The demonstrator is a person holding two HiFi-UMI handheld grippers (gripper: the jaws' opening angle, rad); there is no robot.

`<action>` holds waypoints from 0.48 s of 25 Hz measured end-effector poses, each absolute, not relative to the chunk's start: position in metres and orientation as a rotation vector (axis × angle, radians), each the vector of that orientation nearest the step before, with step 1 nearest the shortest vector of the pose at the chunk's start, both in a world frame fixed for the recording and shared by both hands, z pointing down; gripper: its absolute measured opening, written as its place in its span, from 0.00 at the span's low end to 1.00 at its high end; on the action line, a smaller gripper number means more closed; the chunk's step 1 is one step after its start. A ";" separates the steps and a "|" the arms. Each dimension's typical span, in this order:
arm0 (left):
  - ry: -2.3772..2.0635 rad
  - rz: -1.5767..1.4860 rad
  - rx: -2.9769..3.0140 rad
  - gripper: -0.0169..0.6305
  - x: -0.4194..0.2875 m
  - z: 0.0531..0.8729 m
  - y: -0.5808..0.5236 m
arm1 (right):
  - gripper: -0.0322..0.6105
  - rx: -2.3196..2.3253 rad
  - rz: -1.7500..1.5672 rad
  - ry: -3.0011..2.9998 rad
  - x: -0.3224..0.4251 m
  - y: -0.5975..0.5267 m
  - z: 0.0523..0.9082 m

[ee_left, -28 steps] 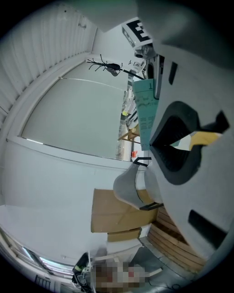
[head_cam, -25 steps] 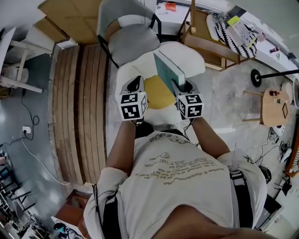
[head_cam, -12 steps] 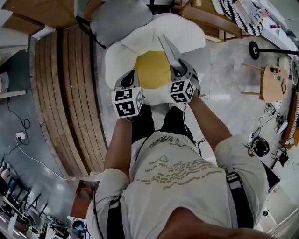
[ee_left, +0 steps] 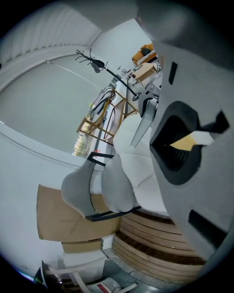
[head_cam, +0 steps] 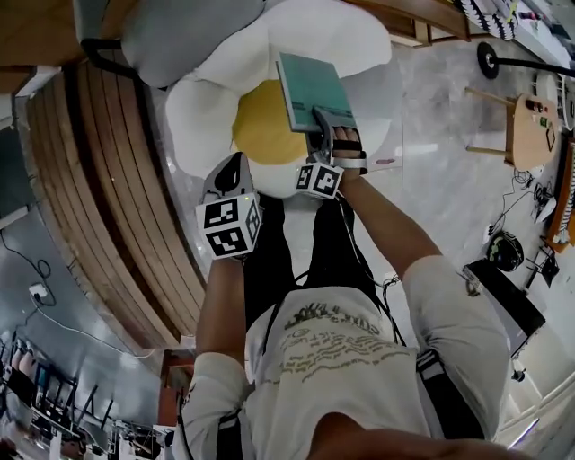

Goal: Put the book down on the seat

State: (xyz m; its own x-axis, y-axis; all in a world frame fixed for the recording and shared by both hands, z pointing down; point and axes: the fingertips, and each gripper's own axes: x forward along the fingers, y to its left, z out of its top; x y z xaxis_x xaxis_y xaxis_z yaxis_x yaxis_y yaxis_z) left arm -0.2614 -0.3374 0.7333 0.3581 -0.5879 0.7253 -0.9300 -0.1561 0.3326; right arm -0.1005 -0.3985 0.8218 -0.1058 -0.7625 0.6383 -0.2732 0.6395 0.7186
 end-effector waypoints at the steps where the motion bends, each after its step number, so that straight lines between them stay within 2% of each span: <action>1: -1.322 0.575 1.838 0.06 -0.263 0.744 -0.333 | 0.32 0.839 -0.514 -1.674 -0.102 -0.398 0.837; 12: -1.238 0.711 1.793 0.06 -0.273 0.835 -0.301 | 0.32 0.785 -0.529 -1.610 -0.102 -0.410 0.974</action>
